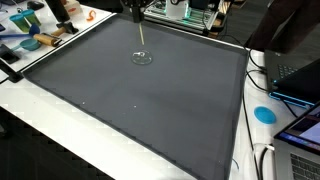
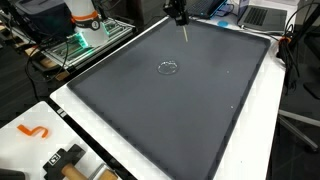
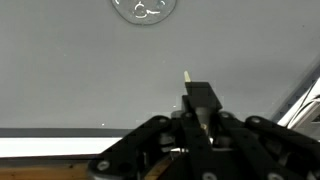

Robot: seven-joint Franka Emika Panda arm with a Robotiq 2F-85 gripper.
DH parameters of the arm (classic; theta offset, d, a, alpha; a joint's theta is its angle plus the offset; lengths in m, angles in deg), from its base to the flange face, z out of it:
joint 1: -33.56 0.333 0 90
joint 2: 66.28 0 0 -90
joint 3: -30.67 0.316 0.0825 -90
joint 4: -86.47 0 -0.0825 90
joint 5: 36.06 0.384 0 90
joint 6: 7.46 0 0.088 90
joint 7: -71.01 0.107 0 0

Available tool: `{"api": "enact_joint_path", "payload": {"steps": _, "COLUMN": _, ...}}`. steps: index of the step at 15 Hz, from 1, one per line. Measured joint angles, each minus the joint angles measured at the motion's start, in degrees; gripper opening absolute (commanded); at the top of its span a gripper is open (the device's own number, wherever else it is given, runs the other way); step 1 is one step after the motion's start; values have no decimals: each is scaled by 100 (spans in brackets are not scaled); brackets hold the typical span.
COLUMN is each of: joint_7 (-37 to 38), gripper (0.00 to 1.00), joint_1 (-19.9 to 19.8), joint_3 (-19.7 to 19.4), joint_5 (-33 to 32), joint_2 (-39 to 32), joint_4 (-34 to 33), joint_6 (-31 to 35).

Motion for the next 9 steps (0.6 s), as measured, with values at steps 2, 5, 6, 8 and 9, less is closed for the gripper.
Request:
{"api": "enact_joint_path", "payload": {"steps": 2, "joint_7": 532, "gripper": 3, "joint_1": 24, "joint_3": 2, "joint_5": -551, "joint_2": -2, "joint_4": -127, "joint_6": -177}}
{"api": "enact_joint_path", "payload": {"steps": 5, "joint_7": 1202, "gripper": 3, "joint_1": 50, "joint_3": 29, "joint_5": -1245, "joint_2": -16, "joint_4": -384, "joint_6": -632}}
{"api": "enact_joint_path", "payload": {"steps": 6, "joint_7": 1372, "gripper": 3, "joint_1": 61, "joint_3": 40, "joint_5": -1421, "joint_2": -26, "joint_4": -474, "joint_6": -807}}
{"api": "enact_joint_path", "payload": {"steps": 8, "joint_7": 1697, "gripper": 3, "joint_1": 90, "joint_3": 71, "joint_5": -1748, "joint_2": -63, "joint_4": -673, "joint_6": -1168}}
{"api": "enact_joint_path", "payload": {"steps": 9, "joint_7": 1833, "gripper": 3, "joint_1": 109, "joint_3": 89, "joint_5": -1874, "joint_2": -85, "joint_4": -769, "joint_6": -1334}}
